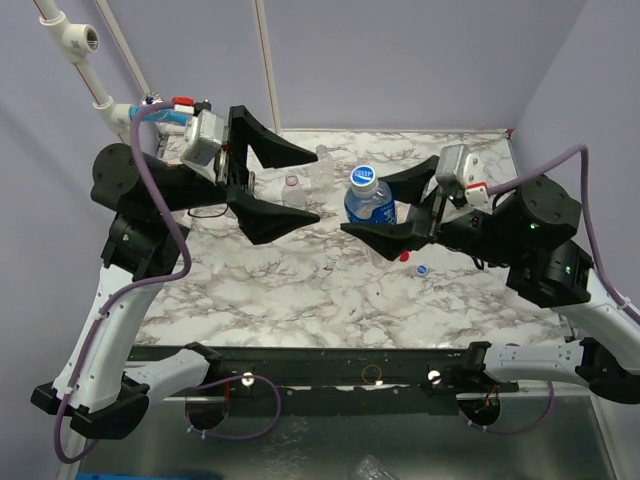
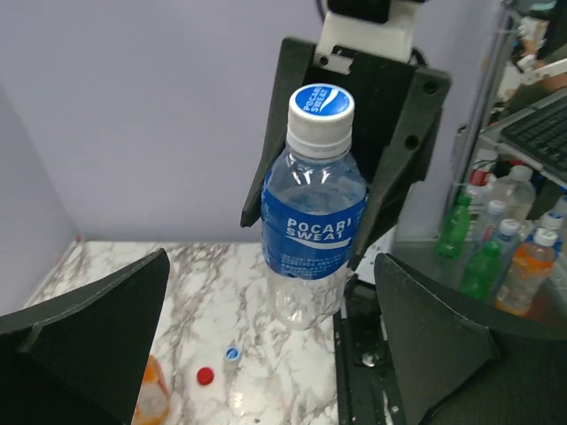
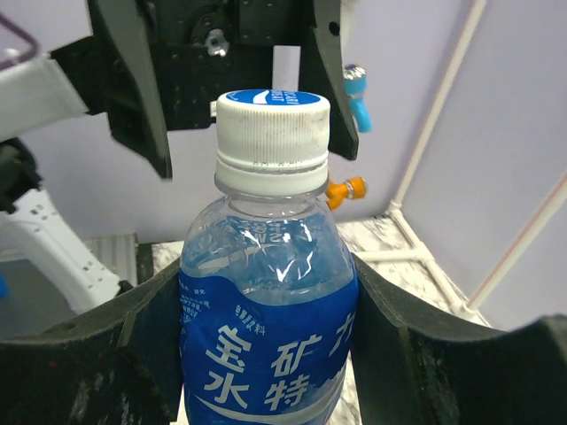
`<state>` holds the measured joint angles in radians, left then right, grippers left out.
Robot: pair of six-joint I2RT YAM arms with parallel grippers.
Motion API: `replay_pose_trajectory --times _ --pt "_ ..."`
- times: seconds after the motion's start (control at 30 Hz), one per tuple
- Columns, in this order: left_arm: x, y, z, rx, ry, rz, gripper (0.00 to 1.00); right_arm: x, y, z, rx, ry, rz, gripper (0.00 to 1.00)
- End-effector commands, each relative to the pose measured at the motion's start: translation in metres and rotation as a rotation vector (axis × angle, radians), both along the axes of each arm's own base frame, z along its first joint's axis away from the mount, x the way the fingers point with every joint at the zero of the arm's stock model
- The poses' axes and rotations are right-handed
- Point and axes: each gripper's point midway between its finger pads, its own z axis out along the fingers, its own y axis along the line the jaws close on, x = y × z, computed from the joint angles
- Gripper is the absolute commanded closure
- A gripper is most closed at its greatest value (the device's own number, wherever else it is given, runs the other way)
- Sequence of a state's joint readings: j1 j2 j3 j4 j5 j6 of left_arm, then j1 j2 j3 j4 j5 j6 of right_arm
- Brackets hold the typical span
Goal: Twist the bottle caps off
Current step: Unscrew the bottle cap from the plastic bottle.
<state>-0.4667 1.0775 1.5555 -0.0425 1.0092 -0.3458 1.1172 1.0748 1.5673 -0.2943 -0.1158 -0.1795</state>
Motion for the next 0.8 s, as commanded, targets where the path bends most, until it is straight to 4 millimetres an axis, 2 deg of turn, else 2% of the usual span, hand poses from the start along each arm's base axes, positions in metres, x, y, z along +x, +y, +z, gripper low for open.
replay_pose_trajectory --times 0.0,0.2,0.3,0.4,0.53,0.67,0.77 --pt "-0.028 0.001 0.017 -0.002 0.058 -0.157 0.01 -0.037 0.008 -0.011 -0.051 0.028 0.210 0.99" --pt "-0.045 -0.001 0.028 0.016 0.058 -0.264 0.01 -0.075 0.029 -0.020 -0.123 0.049 0.477 0.99" --pt "-0.050 0.000 0.034 0.009 0.050 -0.275 0.01 -0.082 0.037 -0.022 -0.133 0.053 0.545 0.99" --pt "-0.054 0.002 0.040 0.007 0.023 -0.285 0.05 -0.077 0.044 -0.022 -0.129 0.060 0.537 0.99" --pt "-0.066 0.006 0.042 0.029 -0.016 -0.323 0.13 -0.059 0.043 -0.015 -0.094 0.075 0.494 0.99" --pt "-0.078 0.010 0.030 0.083 -0.020 -0.388 0.13 -0.026 0.043 -0.016 -0.090 0.136 0.434 0.99" --pt "-0.083 0.012 0.023 0.104 -0.022 -0.415 0.10 -0.017 0.043 -0.021 -0.093 0.188 0.458 0.99"
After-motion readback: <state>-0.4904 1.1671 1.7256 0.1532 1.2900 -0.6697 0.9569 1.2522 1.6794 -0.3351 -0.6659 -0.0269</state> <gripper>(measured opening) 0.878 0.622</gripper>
